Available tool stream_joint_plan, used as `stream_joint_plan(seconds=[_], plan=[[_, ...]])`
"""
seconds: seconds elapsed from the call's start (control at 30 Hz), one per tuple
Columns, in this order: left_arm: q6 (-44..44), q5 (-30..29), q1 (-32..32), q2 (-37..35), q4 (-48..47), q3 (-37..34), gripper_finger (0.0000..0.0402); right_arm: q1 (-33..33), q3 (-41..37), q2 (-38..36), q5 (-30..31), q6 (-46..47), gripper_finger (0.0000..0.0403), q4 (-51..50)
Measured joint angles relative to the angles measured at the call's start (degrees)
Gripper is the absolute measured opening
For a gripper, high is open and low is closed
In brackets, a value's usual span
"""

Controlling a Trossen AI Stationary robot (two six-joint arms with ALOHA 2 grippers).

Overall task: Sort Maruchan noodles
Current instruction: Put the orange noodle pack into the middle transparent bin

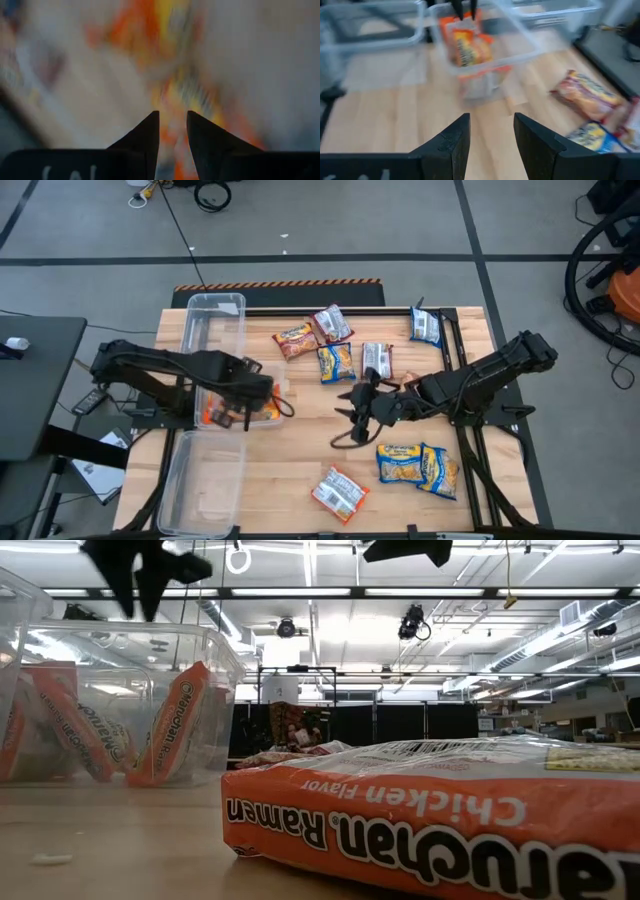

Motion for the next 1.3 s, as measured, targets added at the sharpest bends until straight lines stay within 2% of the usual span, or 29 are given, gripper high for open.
stream_joint_plan(seconds=[0.07, 0.13, 0.37, 0.6, 0.83, 0.93, 1.07, 1.3], plan=[[-2.59, 5.81, -0.93, -1.75, 9.02, -0.8, 0.0105, 1.27, 0.06, 1.61, -1.41, -1.58, 0.0158, 0.33], [-5.06, 8.56, -2.66, -3.23, 15.09, -1.45, 0.0104, 2.51, 0.04, 4.4, -3.69, -2.6, 0.0158, 0.48], [-11.97, 8.51, -10.95, -6.11, 25.94, -1.44, 0.0087, 6.25, 0.02, 13.95, -15.05, -5.67, 0.0158, 4.82], [-13.6, -0.56, -19.05, -5.02, 31.98, -1.46, 0.0069, 11.16, 0.0, 21.21, -19.35, -4.36, 0.0163, 5.1], [-16.28, -6.77, -22.22, -4.47, 33.73, -1.52, 0.0066, 18.49, 0.06, 22.21, -19.48, -6.83, 0.0214, 5.11], [-17.35, -9.5, -23.15, -4.45, 34.62, -1.53, 0.0066, 22.26, 0.08, 23.72, -17.86, -10.45, 0.0233, 3.51], [-16.81, -12.5, -24.2, -4.45, 38.1, -1.52, 0.0066, 25.88, 0.02, 27.85, -13.82, -14.22, 0.0239, 3.06], [-16.68, -14.02, -24.17, -4.45, 39.99, -1.52, 0.0066, 28.06, 0.0, 32.56, 5.02, -20.83, 0.0212, 5.69]])
